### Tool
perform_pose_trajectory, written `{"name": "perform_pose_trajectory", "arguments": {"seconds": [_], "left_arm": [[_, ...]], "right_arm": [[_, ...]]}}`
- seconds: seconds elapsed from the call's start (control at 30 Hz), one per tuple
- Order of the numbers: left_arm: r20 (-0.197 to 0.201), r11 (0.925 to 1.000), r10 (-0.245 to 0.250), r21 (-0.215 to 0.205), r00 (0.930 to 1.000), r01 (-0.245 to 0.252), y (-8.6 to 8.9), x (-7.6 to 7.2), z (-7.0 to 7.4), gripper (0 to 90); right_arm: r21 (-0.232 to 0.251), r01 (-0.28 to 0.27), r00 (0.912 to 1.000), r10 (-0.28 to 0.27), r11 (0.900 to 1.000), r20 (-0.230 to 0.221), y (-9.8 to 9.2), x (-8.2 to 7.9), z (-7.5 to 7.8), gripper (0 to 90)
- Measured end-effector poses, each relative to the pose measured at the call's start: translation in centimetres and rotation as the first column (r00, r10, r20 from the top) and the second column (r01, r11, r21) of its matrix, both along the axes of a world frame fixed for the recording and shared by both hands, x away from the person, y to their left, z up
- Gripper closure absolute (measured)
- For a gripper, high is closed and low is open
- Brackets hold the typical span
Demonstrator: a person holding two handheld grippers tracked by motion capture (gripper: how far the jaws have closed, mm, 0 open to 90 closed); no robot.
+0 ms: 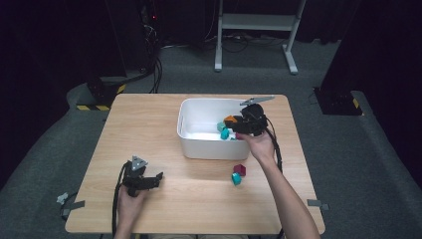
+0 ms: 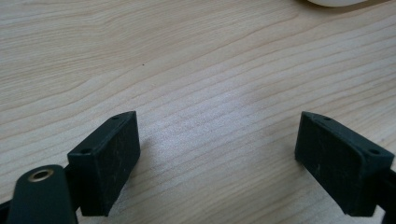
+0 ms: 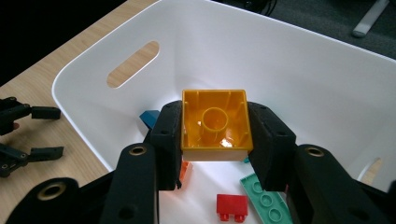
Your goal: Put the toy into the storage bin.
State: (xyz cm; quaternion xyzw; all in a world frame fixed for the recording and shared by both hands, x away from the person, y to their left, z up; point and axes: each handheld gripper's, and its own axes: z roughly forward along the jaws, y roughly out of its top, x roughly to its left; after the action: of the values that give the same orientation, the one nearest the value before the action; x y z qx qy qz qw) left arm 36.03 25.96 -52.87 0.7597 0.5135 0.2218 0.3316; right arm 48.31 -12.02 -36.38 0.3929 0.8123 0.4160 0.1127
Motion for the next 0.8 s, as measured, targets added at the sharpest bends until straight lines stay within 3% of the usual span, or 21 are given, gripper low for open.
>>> {"name": "perform_pose_trajectory", "arguments": {"seconds": [0.3, 0.4, 0.53, 0.8], "left_arm": [[0.000, 1.0000, 0.000, 0.000, 1.0000, 0.000, 0.0, 0.0, 0.0, 14.4], [0.000, 1.0000, 0.000, 0.001, 1.0000, 0.000, 0.0, 0.0, 0.0, 14.4], [0.000, 1.0000, 0.000, 0.000, 1.0000, 0.000, 0.0, 0.0, 0.0, 14.4], [0.000, 1.0000, 0.000, 0.000, 1.0000, 0.000, 0.0, 0.0, 0.0, 14.4]], "right_arm": [[-0.041, 0.017, 0.9996, -0.018, 0.999, -0.020, 0.9, 0.9, -0.6, 57.9], [-0.052, 0.016, 0.9997, -0.017, 0.999, -0.020, 1.1, 1.1, -0.7, 53.3], [-0.049, 0.016, 0.9998, -0.016, 0.999, -0.007, 1.1, 0.8, -0.5, 49.1], [-0.012, 0.001, 0.9993, -0.001, 1.000, 0.038, -0.4, -1.2, 0.0, 48.8]]}}
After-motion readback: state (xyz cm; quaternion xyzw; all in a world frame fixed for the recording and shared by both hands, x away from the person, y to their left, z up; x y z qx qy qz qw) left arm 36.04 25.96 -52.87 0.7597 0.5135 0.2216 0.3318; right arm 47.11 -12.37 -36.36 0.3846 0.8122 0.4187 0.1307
